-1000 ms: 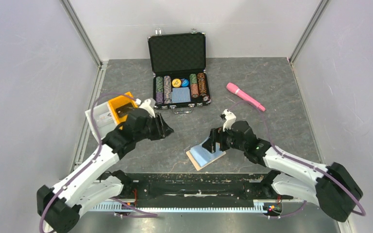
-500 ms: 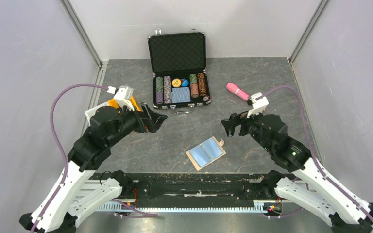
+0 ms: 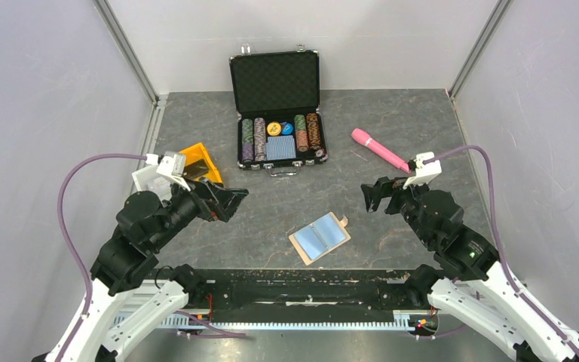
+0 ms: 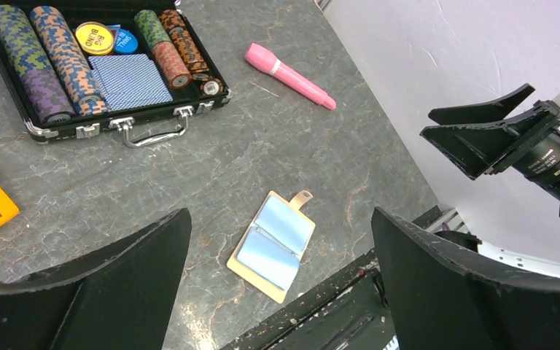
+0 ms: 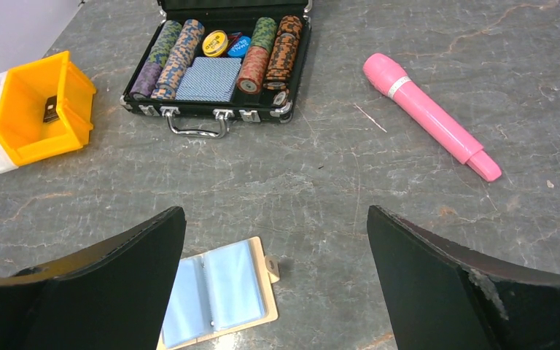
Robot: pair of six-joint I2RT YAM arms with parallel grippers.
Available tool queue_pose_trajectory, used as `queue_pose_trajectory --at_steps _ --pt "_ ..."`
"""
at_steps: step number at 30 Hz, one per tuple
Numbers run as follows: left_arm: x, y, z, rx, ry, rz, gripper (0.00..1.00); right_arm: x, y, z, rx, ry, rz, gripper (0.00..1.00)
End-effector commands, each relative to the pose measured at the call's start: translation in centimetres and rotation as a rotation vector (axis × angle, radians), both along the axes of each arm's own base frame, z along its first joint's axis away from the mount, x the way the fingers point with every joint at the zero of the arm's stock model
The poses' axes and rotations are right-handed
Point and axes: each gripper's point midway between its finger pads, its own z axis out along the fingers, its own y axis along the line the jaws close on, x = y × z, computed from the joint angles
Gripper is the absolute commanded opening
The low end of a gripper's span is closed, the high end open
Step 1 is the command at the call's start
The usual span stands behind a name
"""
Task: Take the credit cards out of the card holder
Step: Reset both arms
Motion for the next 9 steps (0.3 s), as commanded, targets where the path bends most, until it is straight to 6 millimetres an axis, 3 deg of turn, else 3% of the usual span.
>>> queue_pose_trajectory --at_steps 1,9 --pt "0.55 0.03 -0.05 0.053 -0.059 -0.007 1.0 0.07 -0.47 1.29 0.056 -0.04 -0.032 0.98" --pt "0.53 0.06 -0.24 0.057 -0.06 -0.007 1.0 0.0 -0.45 1.88 0.074 -0.057 -0.028 0.98"
